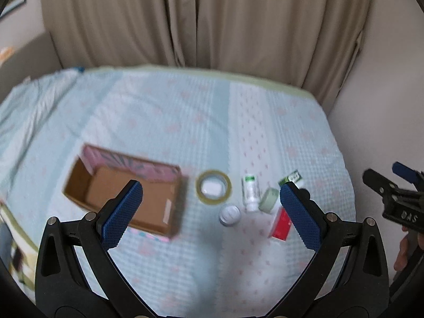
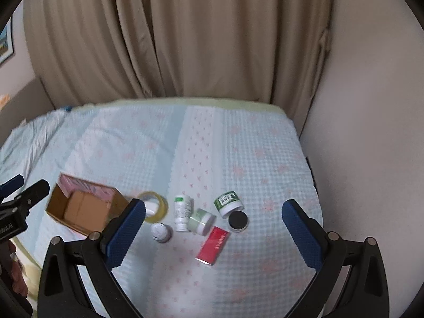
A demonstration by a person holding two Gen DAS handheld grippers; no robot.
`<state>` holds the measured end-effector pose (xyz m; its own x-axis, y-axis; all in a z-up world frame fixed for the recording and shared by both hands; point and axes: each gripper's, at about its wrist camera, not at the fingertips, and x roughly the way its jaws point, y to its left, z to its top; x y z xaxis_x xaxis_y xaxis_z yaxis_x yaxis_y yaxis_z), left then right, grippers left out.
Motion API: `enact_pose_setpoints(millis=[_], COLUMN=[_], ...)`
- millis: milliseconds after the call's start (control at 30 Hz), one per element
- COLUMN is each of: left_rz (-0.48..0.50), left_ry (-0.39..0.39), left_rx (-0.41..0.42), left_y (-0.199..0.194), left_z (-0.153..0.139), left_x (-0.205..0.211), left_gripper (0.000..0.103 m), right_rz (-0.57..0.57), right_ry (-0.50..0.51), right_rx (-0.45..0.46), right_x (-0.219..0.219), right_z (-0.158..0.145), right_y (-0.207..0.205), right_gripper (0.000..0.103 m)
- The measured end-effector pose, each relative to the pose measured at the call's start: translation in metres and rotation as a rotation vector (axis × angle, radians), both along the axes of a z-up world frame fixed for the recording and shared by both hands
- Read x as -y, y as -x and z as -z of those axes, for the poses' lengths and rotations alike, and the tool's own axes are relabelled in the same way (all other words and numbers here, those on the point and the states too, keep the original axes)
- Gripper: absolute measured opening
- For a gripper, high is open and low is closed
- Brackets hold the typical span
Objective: Organize rigid objects
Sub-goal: 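Grasp the yellow tape roll with the left gripper while the right gripper grasps the green-labelled jar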
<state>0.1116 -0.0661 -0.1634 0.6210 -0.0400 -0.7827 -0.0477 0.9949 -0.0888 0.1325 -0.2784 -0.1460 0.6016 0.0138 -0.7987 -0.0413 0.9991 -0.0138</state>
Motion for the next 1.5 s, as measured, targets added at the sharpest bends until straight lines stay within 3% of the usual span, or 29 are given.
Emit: enact_pose_setpoints(millis=[300,700,867,967,1167,1233,1500], left_rz=[-0.065,-0.126,-0.130,-0.118,-0.078,-0.074,-0.071], left_ry=[-0.026,0.002,-0.032,-0.017,-0.047,-0.047,-0.047], left_rx=[-0.169,-0.298,-0.344,-0.357,-0.379,-0.397,-0.402], left_y=[-0.055,-0.136,-0.153,-0.162,-0.186,-0.193,-0.200], left_z=[0.123,0.269,0.296,0.306,0.318,0.322,0.319], left_x=[0.042,0.028,0.021,0.016,0.018,0.018,0.012], left_gripper=[0.103,0.103,0.103,0.103,0.103,0.098,0.098], right_rz=[-0.051,-0.184,-0.235,-0.239,-0.223,-0.219,-0.200], right_ry=[-0.014,0.043,0.070,0.053,0.011,-0.008,-0.007], right_rx=[-0.191,-0.339,-0.440,-0.482,-0.542,-0.556,-0.531], right_x=[0.035,0.046,0.044,0.045,0.044,0.043,0.040], right_z=[0.096,0.226,0.272,0.285,0.303,0.308,0.309], right_y=[-0.067,-0.149,-0.172,-0.178,-0.188,-0.190,-0.190], right_gripper=[0.103,0.102,0.095,0.089,0.075,0.071,0.070])
